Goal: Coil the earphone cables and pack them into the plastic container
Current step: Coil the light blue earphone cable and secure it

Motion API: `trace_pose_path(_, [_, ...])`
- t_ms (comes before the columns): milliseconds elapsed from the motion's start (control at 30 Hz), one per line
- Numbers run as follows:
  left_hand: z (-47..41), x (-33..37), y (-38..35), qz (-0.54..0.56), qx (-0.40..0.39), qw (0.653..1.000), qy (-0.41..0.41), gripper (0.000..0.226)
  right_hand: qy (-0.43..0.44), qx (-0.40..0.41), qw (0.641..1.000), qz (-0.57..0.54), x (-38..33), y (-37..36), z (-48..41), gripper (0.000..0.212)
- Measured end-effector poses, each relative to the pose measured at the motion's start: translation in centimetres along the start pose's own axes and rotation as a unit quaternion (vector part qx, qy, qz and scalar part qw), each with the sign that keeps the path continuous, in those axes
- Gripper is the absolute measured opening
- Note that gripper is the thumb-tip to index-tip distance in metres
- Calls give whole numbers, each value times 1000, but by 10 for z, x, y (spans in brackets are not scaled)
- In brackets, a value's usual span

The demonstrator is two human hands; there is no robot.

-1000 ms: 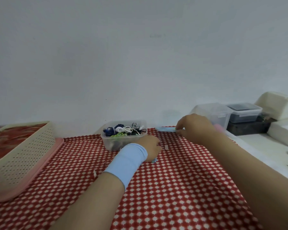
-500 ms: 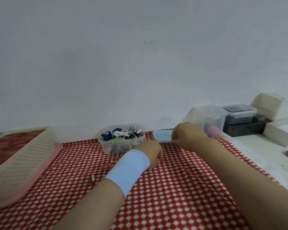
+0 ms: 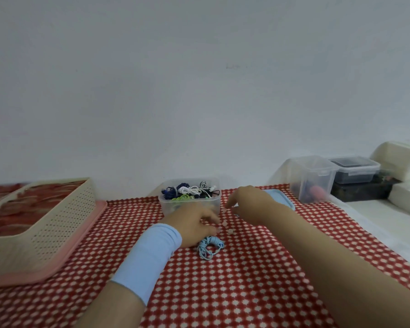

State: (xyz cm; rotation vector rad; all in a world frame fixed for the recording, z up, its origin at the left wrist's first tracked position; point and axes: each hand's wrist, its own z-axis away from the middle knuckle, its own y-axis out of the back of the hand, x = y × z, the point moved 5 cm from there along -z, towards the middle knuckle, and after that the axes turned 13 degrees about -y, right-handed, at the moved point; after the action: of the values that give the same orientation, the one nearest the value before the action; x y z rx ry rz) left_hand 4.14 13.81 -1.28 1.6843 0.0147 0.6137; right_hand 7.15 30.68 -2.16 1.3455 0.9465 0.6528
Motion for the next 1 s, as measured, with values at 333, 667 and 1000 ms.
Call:
trace_pose_path(333, [18, -25, 0, 66, 19, 998, -3, 18, -36, 8, 997, -69, -12, -13, -8, 18])
trace_pose_path(667, [27, -26, 1, 64, 59, 996, 3, 19, -45, 13, 993, -105, -3, -3, 20, 17])
trace_pose_path(1000, [49, -13, -4, 61, 47, 997, 0, 16, -55, 17, 993, -103, -6, -17, 40, 17])
